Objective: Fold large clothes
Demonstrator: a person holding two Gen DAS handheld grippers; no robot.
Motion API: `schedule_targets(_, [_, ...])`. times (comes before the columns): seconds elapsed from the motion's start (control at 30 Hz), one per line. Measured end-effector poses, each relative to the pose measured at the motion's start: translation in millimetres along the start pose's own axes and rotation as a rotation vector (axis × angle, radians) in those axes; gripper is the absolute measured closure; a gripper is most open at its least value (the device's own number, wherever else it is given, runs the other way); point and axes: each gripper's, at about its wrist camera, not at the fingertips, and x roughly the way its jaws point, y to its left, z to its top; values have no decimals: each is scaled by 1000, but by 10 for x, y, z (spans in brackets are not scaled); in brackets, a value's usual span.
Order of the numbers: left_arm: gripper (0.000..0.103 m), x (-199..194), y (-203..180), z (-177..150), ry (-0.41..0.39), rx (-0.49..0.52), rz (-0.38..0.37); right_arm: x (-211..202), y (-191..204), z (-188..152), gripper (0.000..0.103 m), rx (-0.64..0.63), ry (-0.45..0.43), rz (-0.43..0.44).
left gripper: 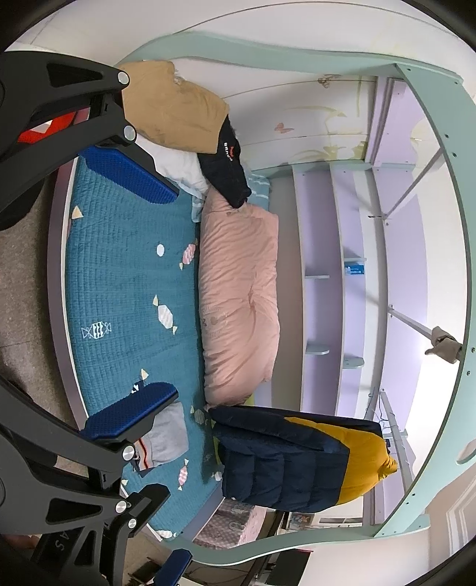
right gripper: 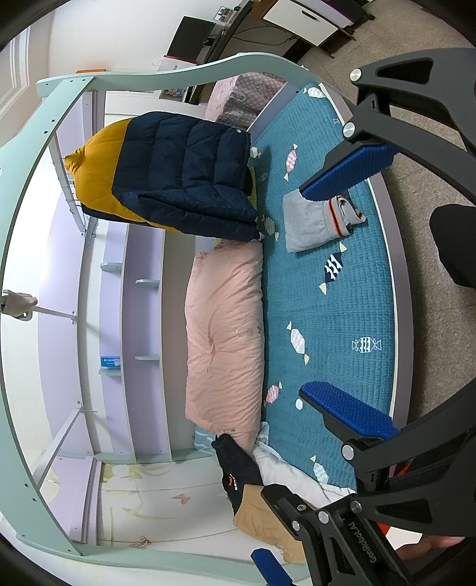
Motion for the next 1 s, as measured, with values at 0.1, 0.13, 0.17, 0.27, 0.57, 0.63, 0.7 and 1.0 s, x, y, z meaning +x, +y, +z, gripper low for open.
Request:
schedule_targets(0.1, [5, 34, 17, -33, 4, 24, 12, 36, 20, 4, 7, -3, 10, 10])
schedule_targets(0.13, [5, 53, 37, -52, 4, 39, 20, 66, 40, 5, 7, -8, 17, 12])
schedule_targets(0.17, [5, 72, 46, -70, 5, 50, 28, 109, 57, 6, 7, -13, 23, 18])
schedule_targets(0.27, [5, 187, 236, -190, 33, 64, 89, 305, 178, -11, 7, -30, 58, 53])
schedule_targets(0.57, [5, 602, 2273, -1348, 398, -179, 565, 1319, 1754, -364, 8, -268, 255, 354])
schedule_targets(0.63, [5, 506, 2871, -1730, 489, -273, 697, 1421, 2359, -511, 8, -359, 295, 448])
schedule_targets(0.7, [5, 251, 3552, -2208, 564, -407, 842, 1381, 3101, -718, 8, -464, 320, 584])
schedule_targets(1.0, [5, -1164, 5374, -3982, 630, -892, 1241, 517, 5656, -1927, 8, -818, 461, 1049])
